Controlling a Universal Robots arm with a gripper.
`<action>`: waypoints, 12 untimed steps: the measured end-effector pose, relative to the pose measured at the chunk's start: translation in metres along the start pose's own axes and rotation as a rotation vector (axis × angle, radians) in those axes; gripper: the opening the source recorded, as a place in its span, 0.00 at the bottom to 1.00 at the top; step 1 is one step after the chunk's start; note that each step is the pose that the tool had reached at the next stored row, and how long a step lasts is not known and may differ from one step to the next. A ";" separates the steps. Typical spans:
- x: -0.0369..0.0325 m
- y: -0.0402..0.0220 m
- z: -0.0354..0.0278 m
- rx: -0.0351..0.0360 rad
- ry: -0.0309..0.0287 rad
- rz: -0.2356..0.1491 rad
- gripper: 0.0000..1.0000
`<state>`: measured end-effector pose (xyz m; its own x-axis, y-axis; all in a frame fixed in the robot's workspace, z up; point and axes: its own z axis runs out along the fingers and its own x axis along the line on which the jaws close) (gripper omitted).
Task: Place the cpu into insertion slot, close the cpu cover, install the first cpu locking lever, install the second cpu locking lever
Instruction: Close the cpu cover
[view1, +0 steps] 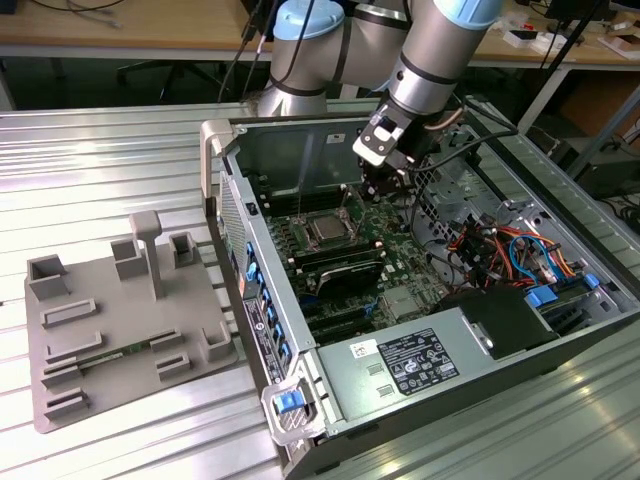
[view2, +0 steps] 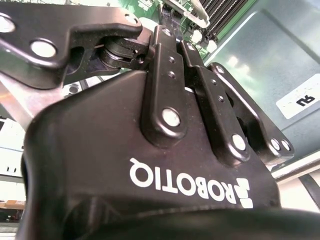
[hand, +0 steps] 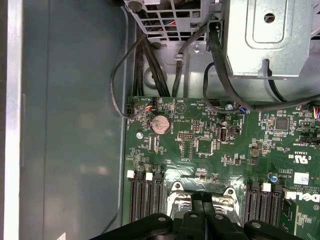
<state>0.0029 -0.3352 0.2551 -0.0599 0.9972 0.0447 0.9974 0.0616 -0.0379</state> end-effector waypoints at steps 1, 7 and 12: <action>0.0000 -0.0011 0.0000 0.0000 0.0007 0.000 0.11; 0.0000 -0.0052 0.0002 -0.0004 0.0031 0.000 0.11; -0.0001 -0.0073 0.0005 -0.0005 0.0042 0.000 0.11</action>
<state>-0.0044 -0.3357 0.2549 -0.0597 0.9970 0.0489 0.9974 0.0616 -0.0373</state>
